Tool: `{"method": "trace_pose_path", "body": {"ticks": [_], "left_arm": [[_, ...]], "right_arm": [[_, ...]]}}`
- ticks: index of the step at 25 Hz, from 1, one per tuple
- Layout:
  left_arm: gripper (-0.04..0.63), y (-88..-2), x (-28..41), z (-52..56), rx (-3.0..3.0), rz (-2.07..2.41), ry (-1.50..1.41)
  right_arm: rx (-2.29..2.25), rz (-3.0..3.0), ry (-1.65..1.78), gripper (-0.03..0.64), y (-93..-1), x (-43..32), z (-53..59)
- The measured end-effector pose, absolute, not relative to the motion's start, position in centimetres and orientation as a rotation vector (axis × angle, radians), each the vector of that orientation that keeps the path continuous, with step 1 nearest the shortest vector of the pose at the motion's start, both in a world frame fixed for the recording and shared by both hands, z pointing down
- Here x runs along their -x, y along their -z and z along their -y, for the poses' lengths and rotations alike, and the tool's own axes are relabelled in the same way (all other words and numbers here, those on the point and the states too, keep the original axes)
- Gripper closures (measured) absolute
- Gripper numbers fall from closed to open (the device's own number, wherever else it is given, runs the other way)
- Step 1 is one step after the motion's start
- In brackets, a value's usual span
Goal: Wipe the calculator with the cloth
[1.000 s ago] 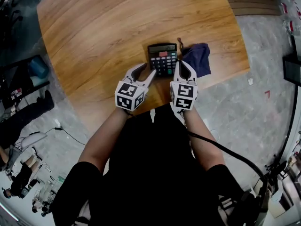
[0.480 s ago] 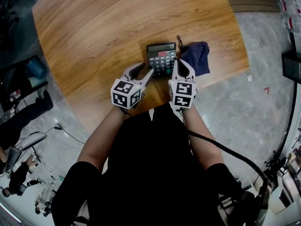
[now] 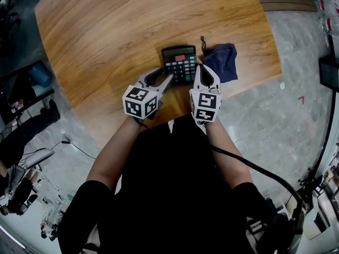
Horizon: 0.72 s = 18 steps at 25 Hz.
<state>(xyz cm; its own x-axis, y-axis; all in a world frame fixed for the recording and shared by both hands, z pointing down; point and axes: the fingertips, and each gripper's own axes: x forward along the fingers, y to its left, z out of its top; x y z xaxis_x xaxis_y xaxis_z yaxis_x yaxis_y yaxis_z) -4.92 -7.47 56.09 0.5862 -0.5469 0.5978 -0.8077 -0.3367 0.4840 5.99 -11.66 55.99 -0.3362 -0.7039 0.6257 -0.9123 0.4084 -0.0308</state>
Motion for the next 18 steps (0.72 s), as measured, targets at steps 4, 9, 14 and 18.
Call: {"method": "trace_pose_path", "body": {"ticks": [4, 9, 14, 18], "left_arm": [[0.422, -56.1, 5.0, 7.5, -2.039, 1.080, -0.430], [0.423, -56.4, 4.9, 7.4, -2.031, 1.080, -0.437], [0.423, -56.5, 5.0, 7.4, -2.026, 1.079, -0.428], [0.422, -56.4, 5.3, 7.6, -2.016, 1.093, -0.410]], "right_arm": [[-1.331, 2.164, -0.507, 0.603, -56.0, -5.0, 11.4], [-1.316, 2.186, -0.516, 0.602, -55.9, -4.6, 11.4], [-1.321, 2.197, -0.519, 0.601, -56.2, -4.6, 11.4], [-1.316, 2.199, -0.517, 0.601, -56.0, -4.5, 11.5]]}}
